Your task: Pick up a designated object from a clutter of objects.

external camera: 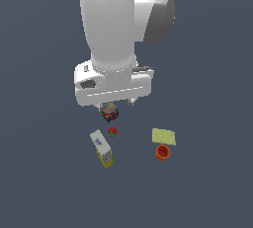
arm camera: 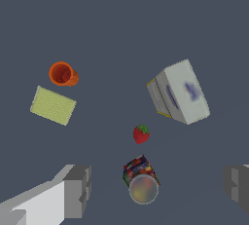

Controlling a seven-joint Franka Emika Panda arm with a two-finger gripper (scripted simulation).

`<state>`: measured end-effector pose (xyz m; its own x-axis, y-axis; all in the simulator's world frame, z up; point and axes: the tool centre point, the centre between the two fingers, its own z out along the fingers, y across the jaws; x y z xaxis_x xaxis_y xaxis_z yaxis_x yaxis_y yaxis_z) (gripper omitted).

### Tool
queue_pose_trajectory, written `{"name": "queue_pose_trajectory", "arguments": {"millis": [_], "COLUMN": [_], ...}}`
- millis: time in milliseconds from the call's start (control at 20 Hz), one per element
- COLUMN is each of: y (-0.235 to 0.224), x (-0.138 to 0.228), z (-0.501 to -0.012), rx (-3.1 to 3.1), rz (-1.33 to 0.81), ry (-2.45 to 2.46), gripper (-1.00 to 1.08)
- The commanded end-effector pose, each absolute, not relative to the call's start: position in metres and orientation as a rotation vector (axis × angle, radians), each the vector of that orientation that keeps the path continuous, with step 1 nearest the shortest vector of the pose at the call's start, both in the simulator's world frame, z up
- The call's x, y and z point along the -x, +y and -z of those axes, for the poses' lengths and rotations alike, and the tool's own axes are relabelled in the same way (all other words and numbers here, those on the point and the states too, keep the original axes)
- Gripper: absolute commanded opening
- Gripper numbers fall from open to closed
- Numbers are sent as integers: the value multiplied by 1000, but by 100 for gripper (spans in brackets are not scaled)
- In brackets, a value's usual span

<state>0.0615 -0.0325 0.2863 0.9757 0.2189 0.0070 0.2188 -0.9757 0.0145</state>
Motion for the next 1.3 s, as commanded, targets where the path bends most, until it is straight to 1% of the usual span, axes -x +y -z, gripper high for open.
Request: {"name": "queue_pose_trajectory", "arguments": {"millis": [0,650,1250], "y": [-39,-77,-95], "x": [-72,-120,-137], "z": [-278,-228,-203], "rx": [-3101,-3028,-2979], "rz": [-11,-3,0], "ry": [426,824,998], "gripper": [100,100,100]}}
